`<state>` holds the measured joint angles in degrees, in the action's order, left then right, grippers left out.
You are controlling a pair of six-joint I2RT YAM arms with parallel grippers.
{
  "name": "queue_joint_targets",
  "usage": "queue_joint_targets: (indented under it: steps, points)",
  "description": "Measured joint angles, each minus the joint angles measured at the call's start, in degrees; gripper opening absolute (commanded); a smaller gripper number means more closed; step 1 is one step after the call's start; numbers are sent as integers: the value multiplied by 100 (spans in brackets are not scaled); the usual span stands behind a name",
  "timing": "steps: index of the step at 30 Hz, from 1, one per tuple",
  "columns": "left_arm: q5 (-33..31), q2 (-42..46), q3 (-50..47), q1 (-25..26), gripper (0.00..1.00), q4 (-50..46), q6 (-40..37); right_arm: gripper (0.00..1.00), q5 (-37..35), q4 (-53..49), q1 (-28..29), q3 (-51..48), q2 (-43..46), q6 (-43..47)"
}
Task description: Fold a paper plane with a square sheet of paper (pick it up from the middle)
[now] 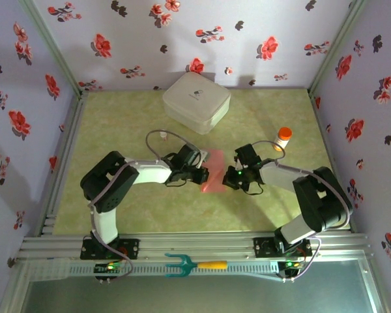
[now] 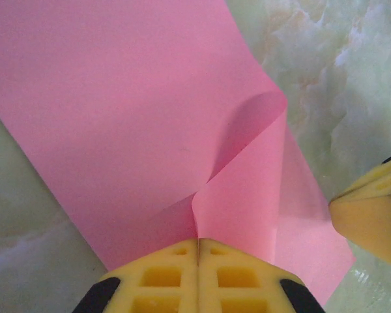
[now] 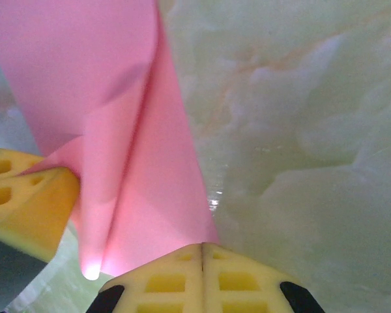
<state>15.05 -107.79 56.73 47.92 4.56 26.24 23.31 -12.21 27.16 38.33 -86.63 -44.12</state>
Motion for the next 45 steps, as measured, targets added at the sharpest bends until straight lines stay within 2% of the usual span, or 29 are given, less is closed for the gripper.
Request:
queue_joint_targets:
  steps: [8, 21, 31, 45]
  points:
    - [74, 7, 109, 0, 0, -424, 262, 3, 262, 358, 4, -2, 59, -398]
    - [116, 7, 125, 0, 0, -468, 367, 2, 479, 787, 240, -13, -382, -695]
    - [101, 72, 131, -22, 1, -461, 323, 2, 321, 308, 234, 175, -494, -103]
    - [15, 70, 181, -59, 2, -459, 227, 3, 297, 120, 162, 236, -494, 197]
